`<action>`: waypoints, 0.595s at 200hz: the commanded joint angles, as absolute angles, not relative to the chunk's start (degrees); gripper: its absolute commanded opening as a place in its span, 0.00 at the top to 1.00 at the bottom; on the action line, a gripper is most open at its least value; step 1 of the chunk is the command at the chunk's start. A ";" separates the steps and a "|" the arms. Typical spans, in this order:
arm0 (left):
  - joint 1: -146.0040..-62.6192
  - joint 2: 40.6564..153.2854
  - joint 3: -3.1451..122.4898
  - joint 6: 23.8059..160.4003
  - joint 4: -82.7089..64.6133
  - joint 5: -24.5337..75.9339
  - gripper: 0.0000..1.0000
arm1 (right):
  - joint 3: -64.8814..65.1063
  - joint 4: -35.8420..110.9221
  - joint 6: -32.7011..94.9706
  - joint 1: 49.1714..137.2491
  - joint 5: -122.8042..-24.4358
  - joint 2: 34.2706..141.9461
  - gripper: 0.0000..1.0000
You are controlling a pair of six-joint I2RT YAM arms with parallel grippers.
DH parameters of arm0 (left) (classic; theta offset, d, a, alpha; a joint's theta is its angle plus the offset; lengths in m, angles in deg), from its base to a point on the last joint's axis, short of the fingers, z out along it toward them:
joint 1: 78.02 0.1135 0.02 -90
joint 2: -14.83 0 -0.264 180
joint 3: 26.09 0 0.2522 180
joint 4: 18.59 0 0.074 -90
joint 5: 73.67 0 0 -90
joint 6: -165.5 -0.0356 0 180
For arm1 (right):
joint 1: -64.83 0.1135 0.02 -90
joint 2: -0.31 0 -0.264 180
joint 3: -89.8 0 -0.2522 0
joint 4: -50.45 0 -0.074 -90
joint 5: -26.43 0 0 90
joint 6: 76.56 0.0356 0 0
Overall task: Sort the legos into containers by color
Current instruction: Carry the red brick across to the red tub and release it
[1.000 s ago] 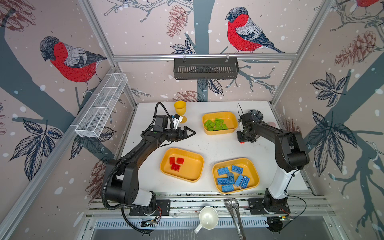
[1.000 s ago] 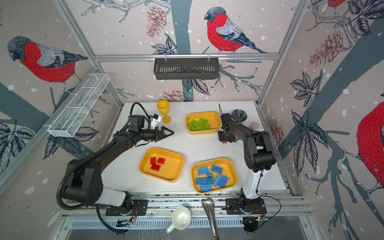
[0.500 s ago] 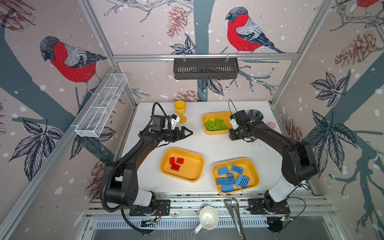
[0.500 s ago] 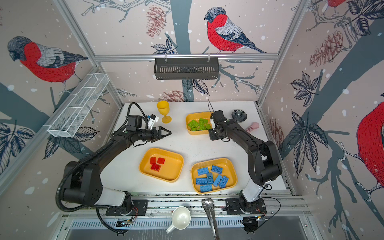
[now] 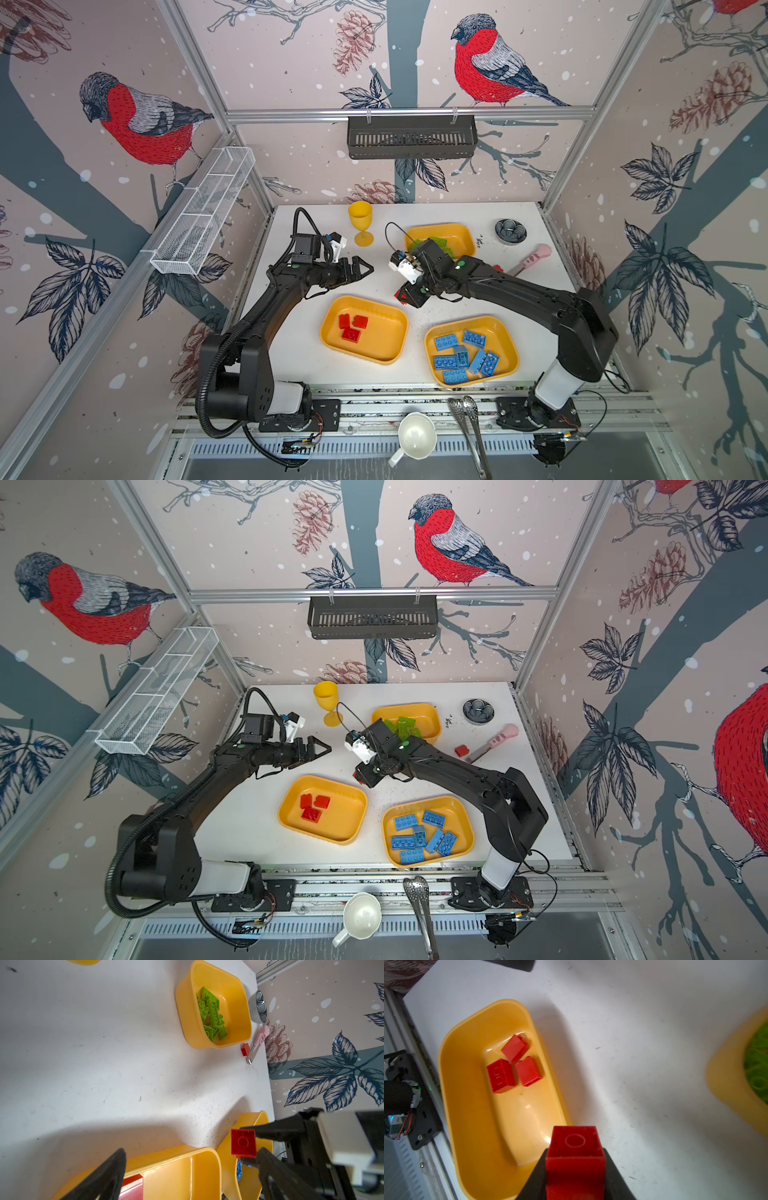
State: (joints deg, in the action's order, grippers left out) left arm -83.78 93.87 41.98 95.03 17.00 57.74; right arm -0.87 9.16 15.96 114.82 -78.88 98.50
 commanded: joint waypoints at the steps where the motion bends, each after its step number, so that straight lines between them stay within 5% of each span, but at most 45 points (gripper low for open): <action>1: -83.15 92.71 41.24 95.05 18.05 54.84 0.03 | 0.20 12.26 10.09 117.76 -82.27 100.24 0.66; 53: -82.19 92.52 41.26 94.74 18.90 54.30 0.03 | 1.12 13.83 4.43 122.30 -83.24 105.86 0.63; 119: -82.22 93.53 40.99 94.66 18.51 56.74 0.03 | 4.69 13.69 7.37 117.91 -81.51 105.81 0.36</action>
State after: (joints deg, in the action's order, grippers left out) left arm -82.30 93.17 40.99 95.05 18.48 55.33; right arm 3.87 13.20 5.82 120.64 -81.96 107.42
